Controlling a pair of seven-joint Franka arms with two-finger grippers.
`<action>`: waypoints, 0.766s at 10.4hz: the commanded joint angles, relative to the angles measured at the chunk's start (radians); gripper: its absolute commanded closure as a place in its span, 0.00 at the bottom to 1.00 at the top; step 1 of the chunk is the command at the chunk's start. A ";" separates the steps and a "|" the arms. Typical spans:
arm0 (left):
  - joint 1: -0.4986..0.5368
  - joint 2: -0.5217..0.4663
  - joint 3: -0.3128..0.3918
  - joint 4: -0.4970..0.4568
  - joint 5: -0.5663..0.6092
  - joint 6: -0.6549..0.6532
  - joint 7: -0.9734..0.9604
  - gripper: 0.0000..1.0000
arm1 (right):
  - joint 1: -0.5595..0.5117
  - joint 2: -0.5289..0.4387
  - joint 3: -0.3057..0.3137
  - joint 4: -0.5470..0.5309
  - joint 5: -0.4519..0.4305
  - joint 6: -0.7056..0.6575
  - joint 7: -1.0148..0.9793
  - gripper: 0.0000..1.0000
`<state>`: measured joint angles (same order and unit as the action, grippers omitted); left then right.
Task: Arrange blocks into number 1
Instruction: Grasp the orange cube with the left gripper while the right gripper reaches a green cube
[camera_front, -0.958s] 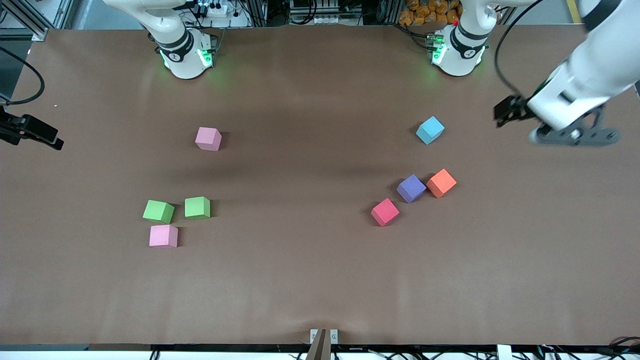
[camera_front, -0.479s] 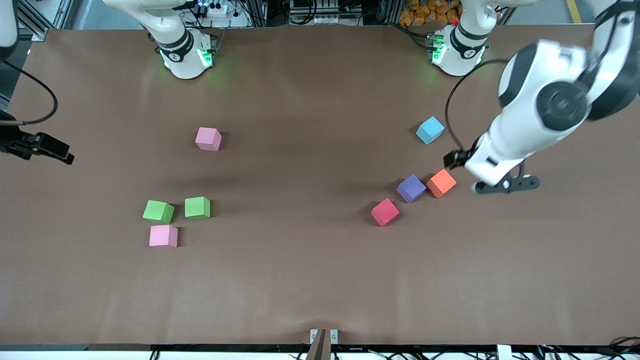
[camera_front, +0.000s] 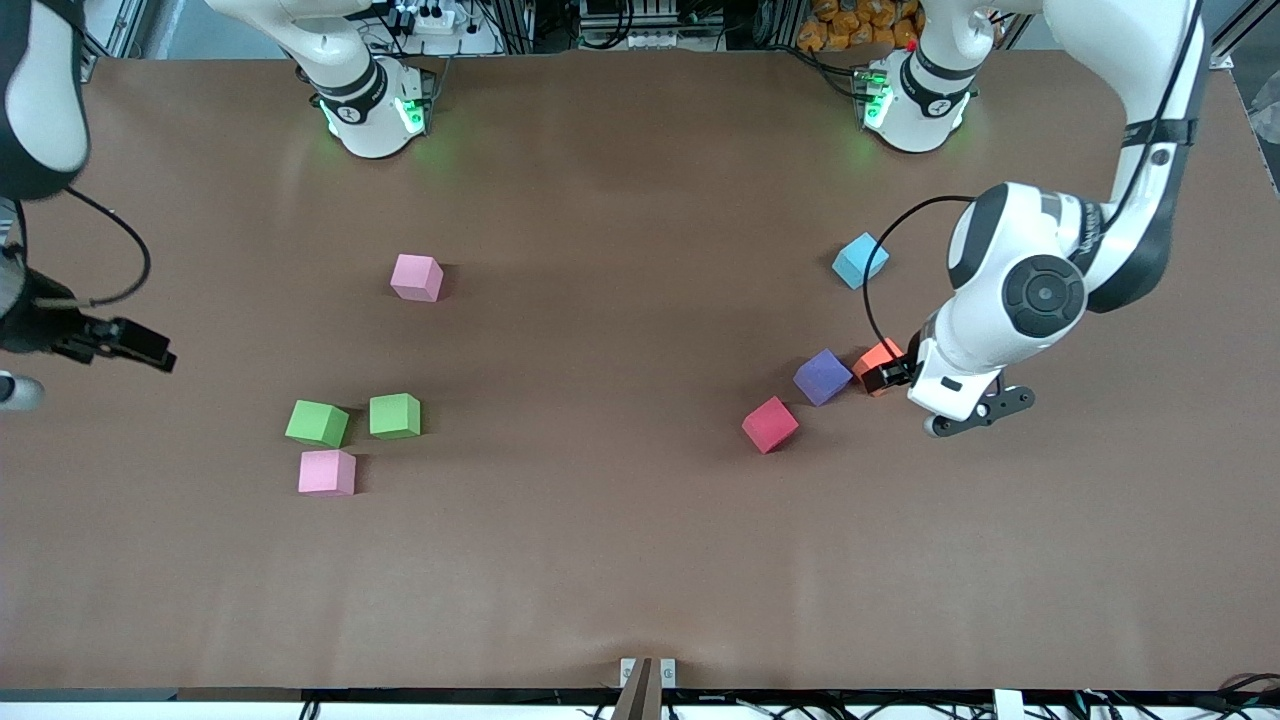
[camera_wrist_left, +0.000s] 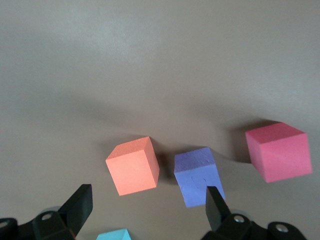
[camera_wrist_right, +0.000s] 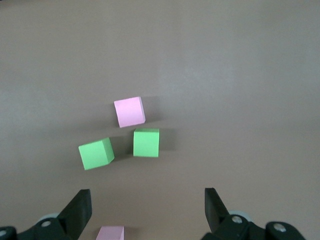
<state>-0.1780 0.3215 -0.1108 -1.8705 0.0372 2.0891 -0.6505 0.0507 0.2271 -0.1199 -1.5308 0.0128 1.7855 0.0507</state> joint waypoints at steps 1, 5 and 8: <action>0.003 -0.052 0.000 -0.151 -0.010 0.133 -0.090 0.00 | -0.006 0.087 -0.001 0.024 0.045 0.070 0.005 0.00; 0.017 -0.019 0.003 -0.242 0.032 0.232 -0.130 0.00 | -0.018 0.217 -0.004 0.024 0.144 0.198 0.000 0.00; 0.028 0.013 0.003 -0.245 0.036 0.241 -0.153 0.00 | -0.017 0.291 -0.004 0.023 0.144 0.270 0.000 0.00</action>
<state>-0.1583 0.3267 -0.1021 -2.1051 0.0465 2.3045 -0.7672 0.0406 0.4816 -0.1285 -1.5296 0.1399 2.0379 0.0512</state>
